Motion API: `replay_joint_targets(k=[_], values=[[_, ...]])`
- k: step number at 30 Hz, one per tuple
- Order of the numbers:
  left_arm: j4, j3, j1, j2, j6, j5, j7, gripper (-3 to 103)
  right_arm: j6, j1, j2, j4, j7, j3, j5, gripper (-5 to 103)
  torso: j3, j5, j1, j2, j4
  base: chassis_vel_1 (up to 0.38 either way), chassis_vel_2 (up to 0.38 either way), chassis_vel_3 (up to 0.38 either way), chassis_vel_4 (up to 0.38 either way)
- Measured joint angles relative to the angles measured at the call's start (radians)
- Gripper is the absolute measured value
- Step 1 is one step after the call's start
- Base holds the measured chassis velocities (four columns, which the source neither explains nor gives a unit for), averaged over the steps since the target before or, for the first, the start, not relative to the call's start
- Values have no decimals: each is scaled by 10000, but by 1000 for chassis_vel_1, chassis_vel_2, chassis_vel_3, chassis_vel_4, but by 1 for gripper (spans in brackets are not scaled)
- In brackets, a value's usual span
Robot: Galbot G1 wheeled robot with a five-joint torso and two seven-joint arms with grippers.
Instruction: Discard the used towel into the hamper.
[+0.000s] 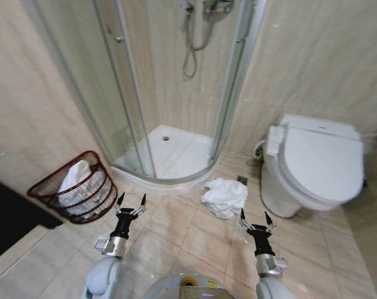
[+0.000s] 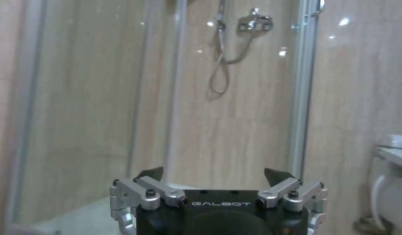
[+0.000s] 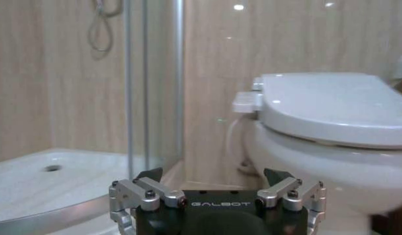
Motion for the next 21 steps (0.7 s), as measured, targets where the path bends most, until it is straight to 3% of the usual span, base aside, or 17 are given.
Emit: replay_joint_targets(k=[6, 21], values=[[38, -13, -13, 33, -70, -58, 29, 100, 67, 129, 17, -50, 313, 2, 4, 100, 0, 1, -1, 0, 9, -29, -31, -35, -22], [9, -2, 6, -8, -104, -57, 199, 100, 164, 76, -44, -49, 374, 23, 28, 100, 0, 1, 0, 0, 5, -45, 38, 45, -39]])
